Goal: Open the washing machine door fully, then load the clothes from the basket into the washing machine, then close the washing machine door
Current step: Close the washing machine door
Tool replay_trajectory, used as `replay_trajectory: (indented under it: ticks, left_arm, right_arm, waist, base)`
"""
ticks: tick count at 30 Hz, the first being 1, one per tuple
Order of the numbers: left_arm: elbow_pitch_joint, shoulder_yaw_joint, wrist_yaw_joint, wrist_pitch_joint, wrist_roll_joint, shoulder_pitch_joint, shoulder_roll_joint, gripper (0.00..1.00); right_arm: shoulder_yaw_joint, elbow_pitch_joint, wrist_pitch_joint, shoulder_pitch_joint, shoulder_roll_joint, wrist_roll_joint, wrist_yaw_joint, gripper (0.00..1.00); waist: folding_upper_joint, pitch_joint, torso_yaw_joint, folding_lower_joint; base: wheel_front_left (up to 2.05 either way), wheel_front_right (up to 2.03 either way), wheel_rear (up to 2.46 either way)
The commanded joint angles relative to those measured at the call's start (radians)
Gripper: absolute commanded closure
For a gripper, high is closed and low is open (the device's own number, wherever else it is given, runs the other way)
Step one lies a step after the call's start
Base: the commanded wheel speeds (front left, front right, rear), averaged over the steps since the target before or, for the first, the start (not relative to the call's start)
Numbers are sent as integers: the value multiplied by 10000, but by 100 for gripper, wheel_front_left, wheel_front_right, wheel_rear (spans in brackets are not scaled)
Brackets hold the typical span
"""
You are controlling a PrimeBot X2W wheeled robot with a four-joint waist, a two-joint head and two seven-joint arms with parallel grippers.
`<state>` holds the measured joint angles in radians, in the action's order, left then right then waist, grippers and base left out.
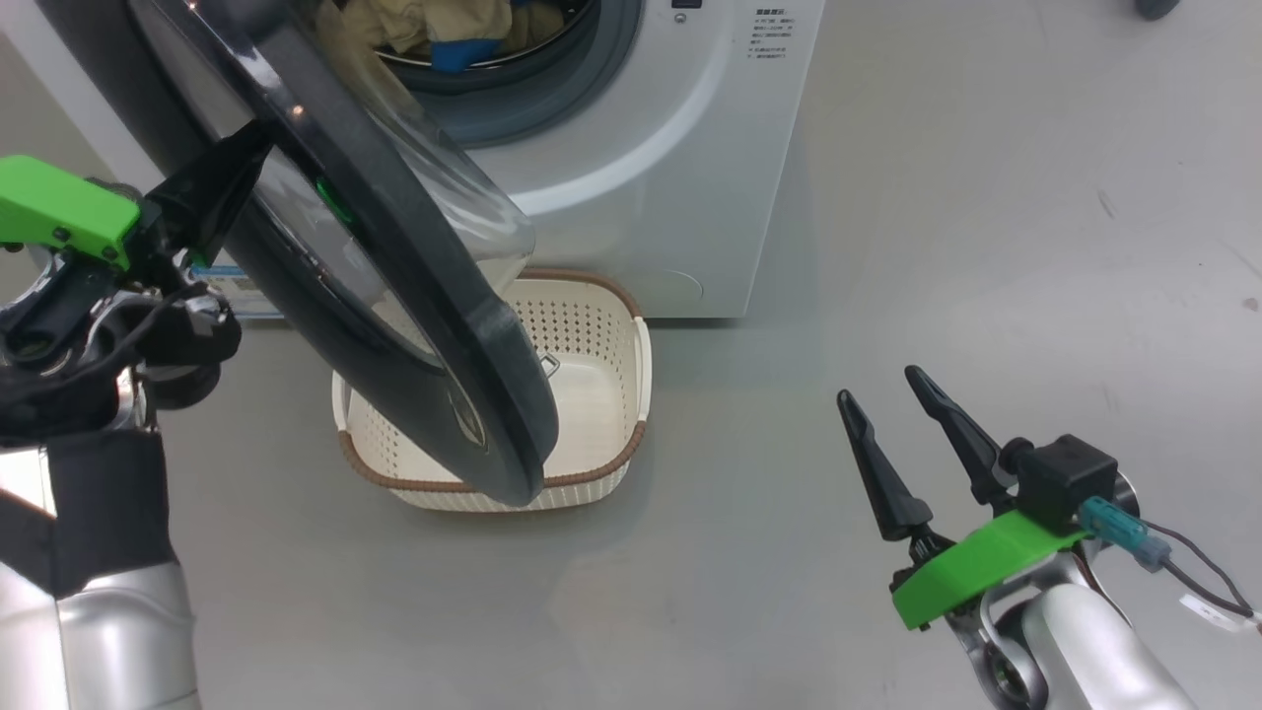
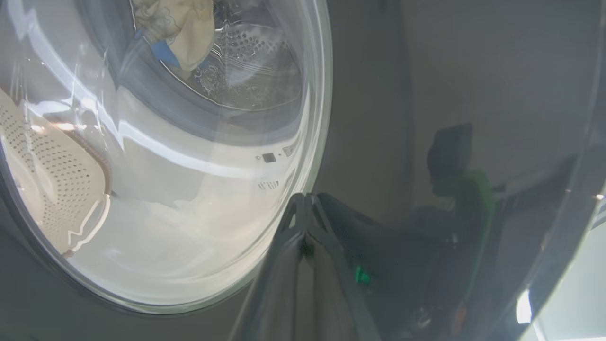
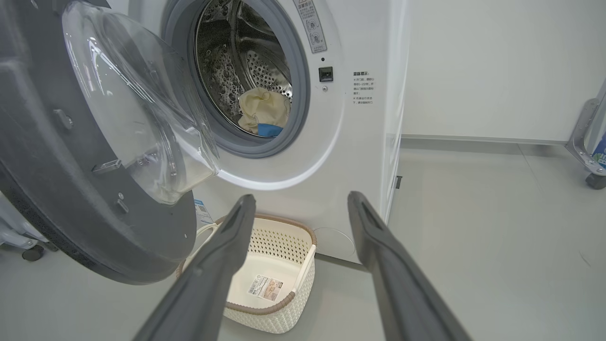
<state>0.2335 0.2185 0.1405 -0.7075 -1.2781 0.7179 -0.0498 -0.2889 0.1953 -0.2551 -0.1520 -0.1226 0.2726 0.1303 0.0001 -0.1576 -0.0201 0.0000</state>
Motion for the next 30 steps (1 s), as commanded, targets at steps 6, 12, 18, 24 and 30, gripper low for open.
replay_trajectory:
  ticks: [6,12,18,24,30]
  left_arm:
    - [42,141,-349,132,-116,658,-270,100]
    - [340,277,-466,253,-162,746,-330,100]
    - [522,325,-596,394,-93,698,-383,100]
    - [195,-33,-847,752,854,193,-847,76]
    - [-757,-413,-1098,1508,2278,-784,-1440,0]
  right_arm:
    - [-107,-322,-67,-285,-27,19,4,0]
    - [-93,-313,-67,-217,-22,8,4,0]
    - [-52,-329,-67,-185,-15,-7,4,0]
    - [-8,-359,-67,-109,-1,-1,4,0]
    - [122,-387,-67,57,6,-28,4,0]
  waist:
    - [-1,64,-378,0]
    - [-1,105,-529,0]
    - [-1,146,-562,0]
    - [-1,207,-537,0]
    - [-1,305,-436,0]
  base:
    - [0,0,0]
    - [0,0,0]
    - [0,0,0]
    - [0,0,0]
    - [0,0,0]
